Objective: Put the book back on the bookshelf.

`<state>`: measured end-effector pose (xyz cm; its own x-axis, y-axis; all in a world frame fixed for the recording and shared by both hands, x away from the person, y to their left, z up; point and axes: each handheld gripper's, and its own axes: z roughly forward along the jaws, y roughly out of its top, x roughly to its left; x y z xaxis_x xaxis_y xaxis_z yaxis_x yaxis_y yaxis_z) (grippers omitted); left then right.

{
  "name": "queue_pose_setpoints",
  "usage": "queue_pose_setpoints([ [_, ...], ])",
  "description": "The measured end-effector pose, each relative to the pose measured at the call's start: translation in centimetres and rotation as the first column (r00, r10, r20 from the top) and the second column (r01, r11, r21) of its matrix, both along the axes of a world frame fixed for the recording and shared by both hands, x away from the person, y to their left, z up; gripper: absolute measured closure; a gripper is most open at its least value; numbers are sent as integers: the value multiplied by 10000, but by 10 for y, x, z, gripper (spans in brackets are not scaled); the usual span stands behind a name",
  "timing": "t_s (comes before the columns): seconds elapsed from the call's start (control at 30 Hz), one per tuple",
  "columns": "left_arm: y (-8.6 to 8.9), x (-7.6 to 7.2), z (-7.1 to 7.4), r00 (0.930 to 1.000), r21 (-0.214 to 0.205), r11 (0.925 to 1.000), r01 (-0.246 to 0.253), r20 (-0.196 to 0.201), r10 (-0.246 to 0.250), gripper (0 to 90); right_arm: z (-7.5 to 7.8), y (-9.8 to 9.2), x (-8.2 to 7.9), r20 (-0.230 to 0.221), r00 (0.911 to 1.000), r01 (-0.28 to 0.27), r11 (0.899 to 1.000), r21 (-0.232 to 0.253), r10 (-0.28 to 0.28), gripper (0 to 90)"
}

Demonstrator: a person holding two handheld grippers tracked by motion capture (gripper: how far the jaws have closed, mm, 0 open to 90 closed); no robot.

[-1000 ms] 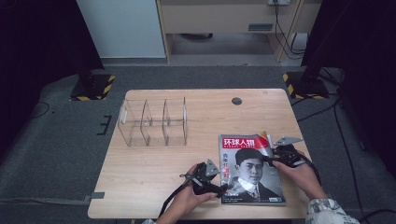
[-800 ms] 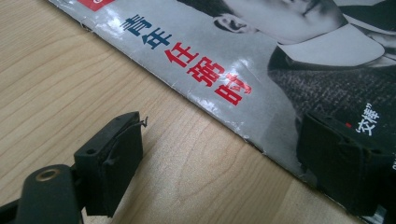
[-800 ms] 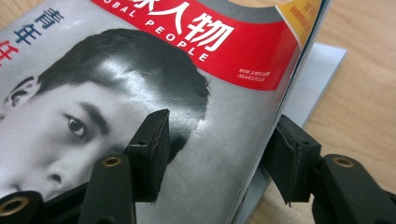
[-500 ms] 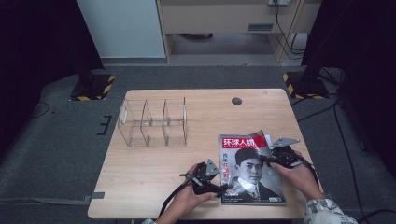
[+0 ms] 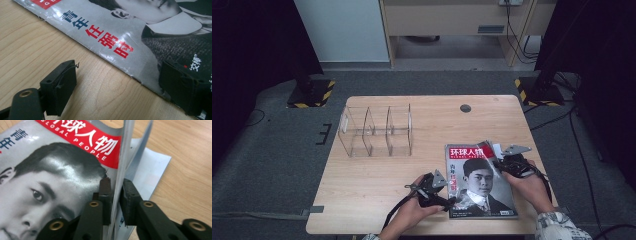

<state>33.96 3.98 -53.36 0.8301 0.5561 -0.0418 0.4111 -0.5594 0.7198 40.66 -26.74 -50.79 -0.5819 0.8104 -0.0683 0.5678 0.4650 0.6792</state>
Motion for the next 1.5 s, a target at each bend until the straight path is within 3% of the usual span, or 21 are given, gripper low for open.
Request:
queue_pose_setpoints([
  [0.27, -1, 10, 1, 9998, -512, 9986, 99, -151, -107, 90, 17, 4, 0, 248, 9996, -130, 9989, 453, 119, 891],
  [0.37, -1, 13, 1, 9998, -534, 9985, 104, -140, -111, 90, 25, 8, 2, 355, 9991, -251, 9991, 334, 239, 899],
  [0.5, -3, 15, -2, 9997, -421, 9991, 82, -214, -91, 113, 27, 15, 4, -26, 9988, -488, 9988, 78, 489, 898],
  [0.67, -5, 15, 0, 9994, -221, 9994, 266, -224, -271, 141, 26, 13, 8, -213, 9989, -412, 9990, 190, 416, 892],
  [1.0, -6, 17, -1, 9994, -513, 9987, 5, -350, -23, 151, 37, 12, 4, -64, 9992, -395, 9970, 664, 400, 899],
  [1.17, -5, 21, -1, 9983, -836, 9964, -157, -567, 110, 128, 46, 17, 3, -37, 9990, -449, 9970, 627, 452, 900],
  [1.33, -1, 26, 0, 9969, -1240, 9914, -422, -711, 335, 105, 59, 24, 1, 34, 9983, -577, 9960, 678, 576, 900],
  [1.5, 0, 28, -1, 9958, -1247, 9906, -562, -794, 465, 99, 74, 29, -1, 237, 9964, -828, 9938, 739, 813, 900],
])
